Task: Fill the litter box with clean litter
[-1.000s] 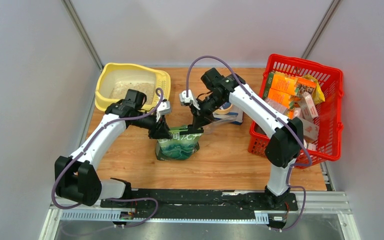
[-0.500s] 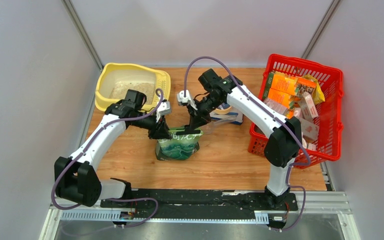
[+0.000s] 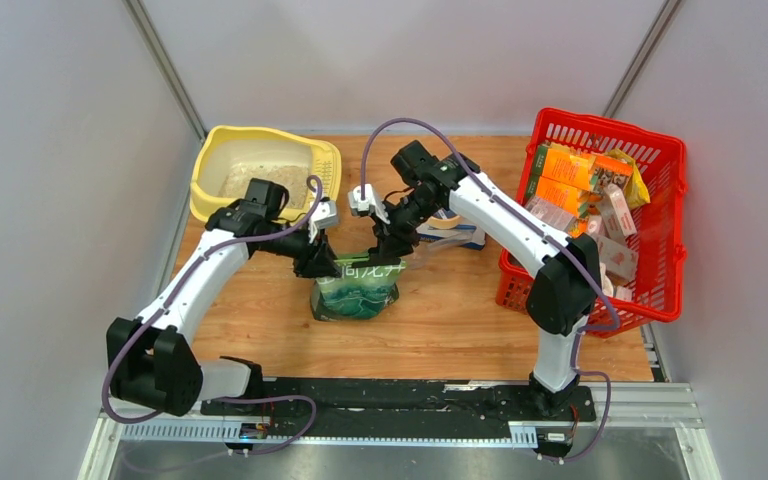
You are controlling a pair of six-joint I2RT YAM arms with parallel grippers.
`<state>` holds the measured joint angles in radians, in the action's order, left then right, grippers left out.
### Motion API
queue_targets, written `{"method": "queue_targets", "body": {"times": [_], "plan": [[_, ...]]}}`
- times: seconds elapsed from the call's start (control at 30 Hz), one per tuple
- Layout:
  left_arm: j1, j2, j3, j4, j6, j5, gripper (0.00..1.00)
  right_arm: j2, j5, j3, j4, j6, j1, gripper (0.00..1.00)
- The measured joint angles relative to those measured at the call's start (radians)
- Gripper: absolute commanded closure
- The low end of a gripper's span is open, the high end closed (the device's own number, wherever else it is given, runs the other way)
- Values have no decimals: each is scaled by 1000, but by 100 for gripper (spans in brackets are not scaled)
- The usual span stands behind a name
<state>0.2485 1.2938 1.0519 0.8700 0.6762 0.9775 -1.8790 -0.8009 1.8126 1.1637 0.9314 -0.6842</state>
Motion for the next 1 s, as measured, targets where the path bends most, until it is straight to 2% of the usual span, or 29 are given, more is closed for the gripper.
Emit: {"method": "queue_targets", "body": {"times": [0.07,0.1,0.2,0.27,0.33,0.37,0.4,0.53,0.7,0.83,1.0], "plan": [[-5,-12,0,0,-6,-5,58,0,19,2,7,0,-7,60],[-8,-20,1,0,-13,-8,52,0,27,6,11,0,-8,53],[-14,-49,15,-2,-40,-31,44,0,53,32,18,-8,-10,38],[-21,-66,43,-7,-60,-51,39,4,76,59,21,-17,-9,34],[-31,-81,81,-13,-82,-75,38,22,106,76,16,-29,-8,23],[-37,-88,104,-15,-93,-89,37,34,121,80,15,-38,-7,15],[-41,-95,120,-20,-101,-101,37,53,138,80,6,-55,-3,2],[-51,-138,158,-42,-154,-200,36,133,256,68,-55,-156,15,0],[-55,-189,167,-61,-230,-409,32,284,610,-138,-284,-360,36,0],[-55,-231,167,-77,-265,-573,30,344,898,-317,-434,-476,40,0],[-57,-270,167,-107,-288,-717,28,363,1123,-377,-537,-530,42,0]]}}
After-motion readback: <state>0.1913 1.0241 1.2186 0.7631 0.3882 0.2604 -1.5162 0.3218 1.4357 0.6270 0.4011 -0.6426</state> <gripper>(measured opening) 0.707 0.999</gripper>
